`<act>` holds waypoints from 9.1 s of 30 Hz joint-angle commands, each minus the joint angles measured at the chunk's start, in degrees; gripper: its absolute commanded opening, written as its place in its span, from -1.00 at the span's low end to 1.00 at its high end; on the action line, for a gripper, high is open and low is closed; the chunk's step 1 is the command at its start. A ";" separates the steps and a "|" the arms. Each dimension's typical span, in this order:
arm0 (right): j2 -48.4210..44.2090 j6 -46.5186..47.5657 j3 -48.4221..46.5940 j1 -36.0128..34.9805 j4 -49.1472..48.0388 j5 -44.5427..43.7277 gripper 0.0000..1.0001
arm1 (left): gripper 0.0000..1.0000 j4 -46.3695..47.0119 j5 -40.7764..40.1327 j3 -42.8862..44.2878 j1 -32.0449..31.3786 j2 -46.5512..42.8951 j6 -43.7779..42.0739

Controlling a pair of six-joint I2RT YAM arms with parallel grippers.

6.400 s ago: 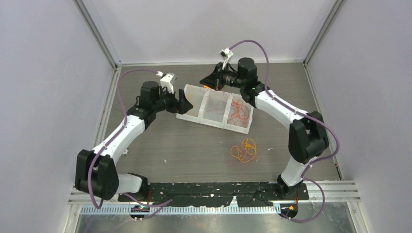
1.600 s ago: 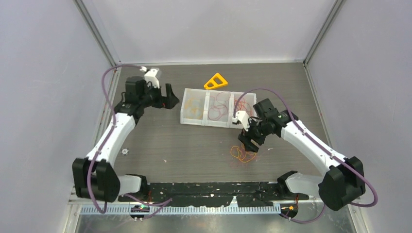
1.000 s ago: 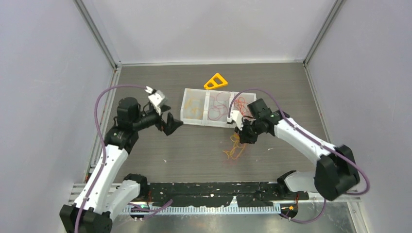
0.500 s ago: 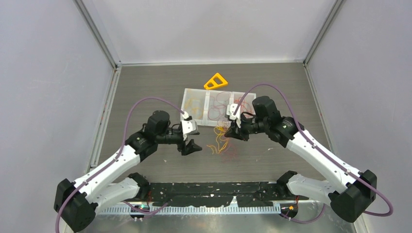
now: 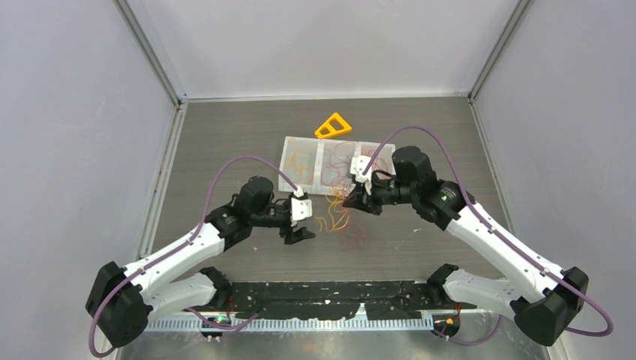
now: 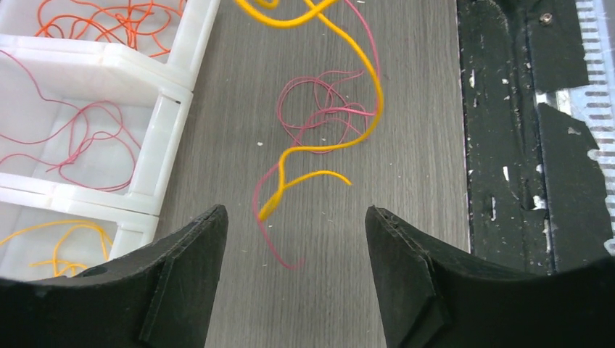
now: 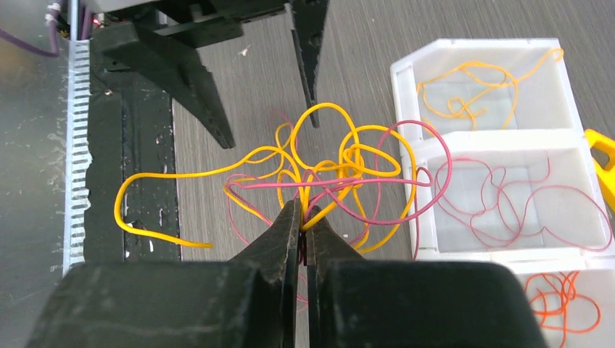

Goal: Untangle the cables

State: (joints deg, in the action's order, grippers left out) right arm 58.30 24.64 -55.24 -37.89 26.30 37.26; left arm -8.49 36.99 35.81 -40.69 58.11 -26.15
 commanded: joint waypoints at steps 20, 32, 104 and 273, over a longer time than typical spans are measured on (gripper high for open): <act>-8.33 -18.47 -5.15 25.35 7.14 -14.23 -0.89 | 0.79 15.60 -13.24 7.53 -20.31 23.12 -7.55; -5.23 -22.75 -8.47 31.28 9.47 -14.99 -0.89 | 0.83 6.43 -15.01 21.29 -20.41 40.60 -3.62; 0.18 -31.79 0.66 21.05 -8.28 15.31 -0.89 | 0.48 -0.87 4.11 21.67 -2.55 9.85 12.51; 2.77 4.17 -8.00 9.77 13.53 7.48 -0.89 | -1.00 -62.38 3.14 42.47 6.92 8.82 6.28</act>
State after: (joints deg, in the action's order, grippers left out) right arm 63.13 25.43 -63.72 -31.24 36.60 42.59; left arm -57.06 42.19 77.14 -34.06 65.93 -8.40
